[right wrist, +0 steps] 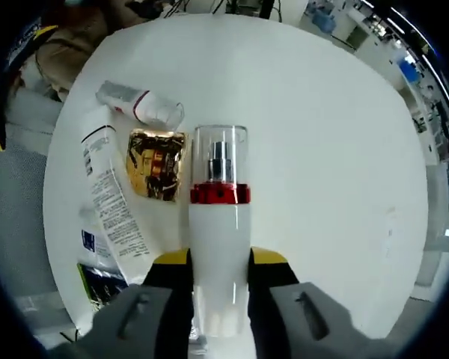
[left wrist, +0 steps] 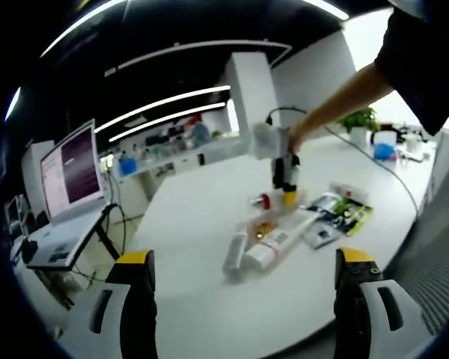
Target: Arrange the skincare products in the storage area until every visible bottle or jar stands upright without overlapping.
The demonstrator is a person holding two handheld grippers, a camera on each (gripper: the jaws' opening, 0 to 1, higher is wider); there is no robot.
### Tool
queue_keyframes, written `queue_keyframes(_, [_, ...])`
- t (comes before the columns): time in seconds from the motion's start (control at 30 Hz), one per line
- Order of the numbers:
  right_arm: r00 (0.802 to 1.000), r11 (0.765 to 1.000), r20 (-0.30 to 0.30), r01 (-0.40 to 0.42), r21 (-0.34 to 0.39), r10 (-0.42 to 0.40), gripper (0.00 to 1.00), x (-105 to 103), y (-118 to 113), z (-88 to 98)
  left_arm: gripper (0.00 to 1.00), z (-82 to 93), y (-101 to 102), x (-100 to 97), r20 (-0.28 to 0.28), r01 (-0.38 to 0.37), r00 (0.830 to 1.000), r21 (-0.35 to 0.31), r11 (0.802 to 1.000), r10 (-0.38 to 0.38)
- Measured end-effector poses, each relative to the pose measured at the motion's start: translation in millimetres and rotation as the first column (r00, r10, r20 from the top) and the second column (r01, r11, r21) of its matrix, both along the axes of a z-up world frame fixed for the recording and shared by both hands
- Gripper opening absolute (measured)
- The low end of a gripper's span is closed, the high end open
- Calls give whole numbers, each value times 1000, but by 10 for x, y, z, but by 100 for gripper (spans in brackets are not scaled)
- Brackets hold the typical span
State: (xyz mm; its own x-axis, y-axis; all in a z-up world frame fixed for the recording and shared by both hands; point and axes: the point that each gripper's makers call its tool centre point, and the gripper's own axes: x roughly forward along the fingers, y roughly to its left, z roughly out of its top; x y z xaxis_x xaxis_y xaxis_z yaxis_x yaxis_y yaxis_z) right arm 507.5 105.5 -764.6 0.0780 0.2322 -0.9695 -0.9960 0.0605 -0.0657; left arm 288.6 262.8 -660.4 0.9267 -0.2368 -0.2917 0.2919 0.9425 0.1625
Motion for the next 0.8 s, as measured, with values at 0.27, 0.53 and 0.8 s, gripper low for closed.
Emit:
queue_keyframes(0.27, [987,966,-50,161,201,-154,25,-41,73,259,97,90,9,37,-2,5,1000,-23,1000,-5])
queue_keyframes(0.53, [976,921,-62,216,323,-207,26,-253,56,399,97,131,-35,101,-51,31,998,-100,994,-36])
queue_keyframes(0.8, [952,854,-127,306,420,-278,26,-485,41,548,97,235,-138,230,-53,80,994,-211,974,-94])
